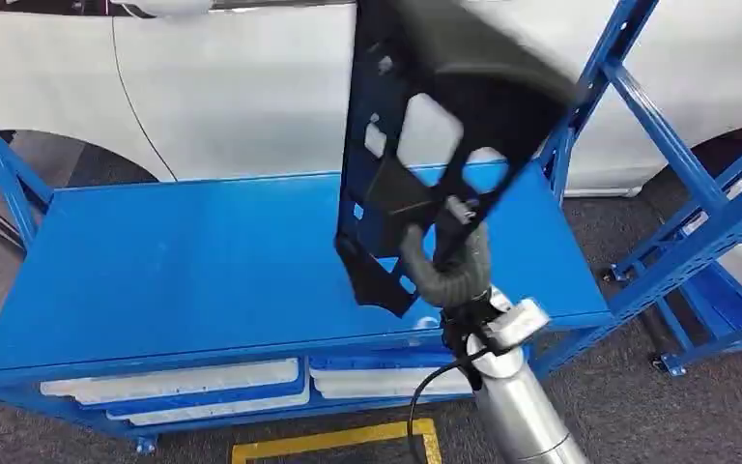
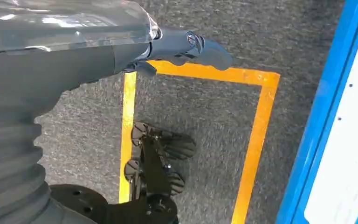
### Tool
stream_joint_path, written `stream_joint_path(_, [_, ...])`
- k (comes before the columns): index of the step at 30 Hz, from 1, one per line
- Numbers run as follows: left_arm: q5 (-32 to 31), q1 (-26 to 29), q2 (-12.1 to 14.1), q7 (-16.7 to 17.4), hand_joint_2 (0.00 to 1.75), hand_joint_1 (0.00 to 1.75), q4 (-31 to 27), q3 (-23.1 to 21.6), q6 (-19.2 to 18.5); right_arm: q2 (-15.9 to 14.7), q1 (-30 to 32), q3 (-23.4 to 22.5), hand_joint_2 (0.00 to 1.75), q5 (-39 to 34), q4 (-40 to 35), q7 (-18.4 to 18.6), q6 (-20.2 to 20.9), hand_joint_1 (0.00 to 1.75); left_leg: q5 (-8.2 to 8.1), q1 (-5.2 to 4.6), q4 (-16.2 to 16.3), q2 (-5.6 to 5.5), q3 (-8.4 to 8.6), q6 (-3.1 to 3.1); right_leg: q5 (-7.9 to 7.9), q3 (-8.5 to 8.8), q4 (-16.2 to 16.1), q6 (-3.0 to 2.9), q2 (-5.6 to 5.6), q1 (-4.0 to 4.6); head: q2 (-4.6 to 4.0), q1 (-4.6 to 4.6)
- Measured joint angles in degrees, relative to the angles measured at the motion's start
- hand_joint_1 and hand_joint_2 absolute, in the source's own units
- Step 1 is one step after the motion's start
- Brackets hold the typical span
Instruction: Take the parts from the cabinet and place them on the table.
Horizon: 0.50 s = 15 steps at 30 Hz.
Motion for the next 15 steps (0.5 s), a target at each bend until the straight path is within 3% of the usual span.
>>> stream_joint_path(2, [0.37,0.60,0.00,-0.90,1.75,0.00,0.00,0.07,-0.02,0.53,1.77,-0.70,1.75,-7.36,-6.99,-0.02,9.38,1.75,0.05,0.06,-0.45,0.08,0.33,-0.65,0.04,0.08,-0.23,-0.31,0.10,0.02,0.00,0.00])
stream_joint_path(3, [0.37,0.76,0.21,-1.31,1.75,0.00,0.00,0.11,-0.11,0.98,2.86,-0.92,1.75,-8.95,-10.22,-0.04,14.70,1.75,-0.38,-0.30,-0.37,0.12,0.44,-1.00,0.50,0.78,-1.36,-0.49,-0.03,-0.87,0.00,-0.02])
stream_joint_path(4, [0.37,0.84,0.20,-1.79,1.75,0.00,0.00,0.11,-0.13,1.44,3.82,-0.94,1.75,-10.04,-12.15,-0.02,18.74,1.75,-1.31,-0.14,0.69,0.27,0.24,-1.30,0.60,1.25,-1.84,-0.57,-0.10,-0.76,0.00,0.00])
stream_joint_path(6, [0.15,0.79,0.17,-2.16,1.75,0.00,0.00,0.13,-0.18,2.55,4.90,-0.72,1.75,-12.17,-15.52,0.00,26.48,1.75,-5.63,0.14,8.39,0.28,-3.16,-1.78,0.51,1.37,-1.81,-1.00,-0.20,-0.71,0.00,-0.02])
stream_joint_path(7, [0.04,0.78,0.17,-2.25,1.75,0.00,0.00,0.13,-0.13,2.80,5.24,-0.33,1.75,-12.50,-16.50,0.00,27.72,1.75,-7.64,0.27,13.25,0.28,-5.45,-2.03,0.41,1.38,-1.76,-1.15,-0.20,-0.59,0.00,-0.02])
stream_joint_path(8, [-0.07,0.81,0.20,-2.29,1.75,0.00,0.00,0.13,-0.11,2.91,5.58,0.09,1.75,-12.57,-17.21,0.00,28.16,1.75,-8.78,0.33,16.86,0.29,-7.20,-2.23,0.35,1.36,-1.64,-1.21,-0.21,-0.53,0.00,0.00])
stream_joint_path(9, [-0.09,0.82,0.20,-2.34,1.75,0.00,0.00,0.13,-0.09,2.93,5.96,0.53,1.75,-12.48,-17.80,0.00,28.49,1.75,-8.34,0.41,17.87,0.30,-7.78,-2.36,0.27,1.36,-1.51,-1.25,-0.19,-0.51,0.00,-0.02])
stream_joint_path(10, [-0.17,0.79,0.20,-2.36,1.75,0.00,0.00,0.13,0.11,3.02,6.36,1.05,1.75,-11.94,-18.49,0.00,28.55,1.75,-6.62,0.45,15.80,0.31,-6.79,-2.46,0.21,1.38,-1.25,-1.23,-0.17,-0.53,0.00,-0.02])
stream_joint_path(12, [-0.35,0.66,0.28,-2.34,1.75,0.00,0.00,0.13,0.35,3.28,6.86,1.90,1.75,-10.93,-19.81,0.00,28.82,1.75,-1.58,0.52,5.52,0.38,-1.54,-2.35,-0.11,1.34,-0.54,-0.96,-0.06,-0.60,0.00,0.00])
stream_joint_path(13, [-0.66,0.59,0.28,-2.25,1.75,0.00,0.00,0.13,0.39,3.39,6.94,2.38,1.75,-10.28,-20.55,0.00,29.03,1.75,-0.63,0.52,0.60,0.50,0.80,-2.08,-0.43,1.20,-0.01,-0.70,-0.04,-0.57,0.00,-0.02])
stream_joint_path(15, [-1.12,0.36,0.28,-1.93,1.75,0.00,0.00,0.09,0.50,3.39,7.06,3.21,1.75,-9.73,-21.49,0.00,29.12,1.75,-0.67,0.19,0.58,0.30,0.88,-1.23,-0.41,0.73,0.42,-0.28,0.01,-0.20,0.00,-0.02])
